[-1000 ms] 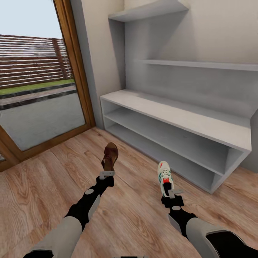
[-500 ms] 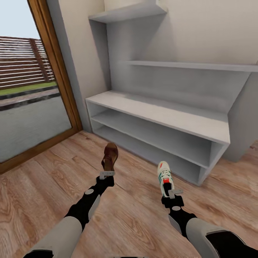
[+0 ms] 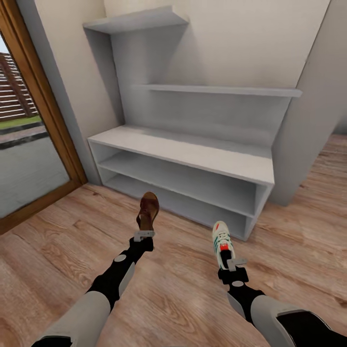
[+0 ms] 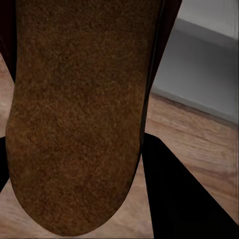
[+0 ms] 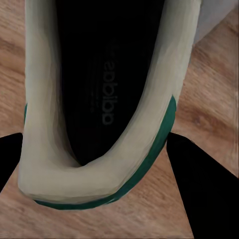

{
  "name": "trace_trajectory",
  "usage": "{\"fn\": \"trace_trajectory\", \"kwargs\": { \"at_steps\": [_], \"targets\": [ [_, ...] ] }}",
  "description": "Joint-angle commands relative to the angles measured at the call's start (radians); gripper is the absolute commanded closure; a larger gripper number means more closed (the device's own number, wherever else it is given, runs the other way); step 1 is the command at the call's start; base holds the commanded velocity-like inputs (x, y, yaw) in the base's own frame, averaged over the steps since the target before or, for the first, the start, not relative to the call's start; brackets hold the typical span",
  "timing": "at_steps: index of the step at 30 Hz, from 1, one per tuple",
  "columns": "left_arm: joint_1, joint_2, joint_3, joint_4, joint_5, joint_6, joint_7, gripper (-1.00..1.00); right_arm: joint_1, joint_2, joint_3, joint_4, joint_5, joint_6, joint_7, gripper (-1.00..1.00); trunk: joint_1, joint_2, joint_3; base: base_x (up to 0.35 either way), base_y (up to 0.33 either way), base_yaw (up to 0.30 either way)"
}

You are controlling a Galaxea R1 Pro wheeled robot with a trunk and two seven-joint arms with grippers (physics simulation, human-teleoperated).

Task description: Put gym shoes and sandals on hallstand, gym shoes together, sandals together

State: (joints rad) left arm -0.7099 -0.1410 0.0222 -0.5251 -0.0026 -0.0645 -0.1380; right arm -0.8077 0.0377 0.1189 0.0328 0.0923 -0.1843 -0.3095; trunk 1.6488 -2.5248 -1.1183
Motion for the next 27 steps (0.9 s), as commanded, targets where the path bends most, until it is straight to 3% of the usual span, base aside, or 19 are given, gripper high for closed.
{"fn": "trace_trajectory", "kwargs": {
  "at_steps": [1,11,27],
  "targets": [
    [0.000,0.000,0.002,0.000,-0.004,-0.002,-0.005,1.00,-0.001,0.001,0.004,0.005,0.010,-0.002,-0.008,1.00,0.000,0.000,0.000,0.000,0.005,-0.300],
    [0.000,0.000,0.002,0.000,-0.004,0.000,-0.006,1.00,-0.001,0.001,0.004,0.007,0.010,-0.003,-0.008,1.00,0.000,0.000,0.008,0.095,0.195,-0.260],
    [0.000,0.000,0.002,0.000,-0.005,0.003,-0.007,1.00,-0.001,0.002,0.005,0.007,0.010,-0.002,-0.008,1.00,0.000,0.000,0.009,0.185,0.302,-0.020]
  ]
}}
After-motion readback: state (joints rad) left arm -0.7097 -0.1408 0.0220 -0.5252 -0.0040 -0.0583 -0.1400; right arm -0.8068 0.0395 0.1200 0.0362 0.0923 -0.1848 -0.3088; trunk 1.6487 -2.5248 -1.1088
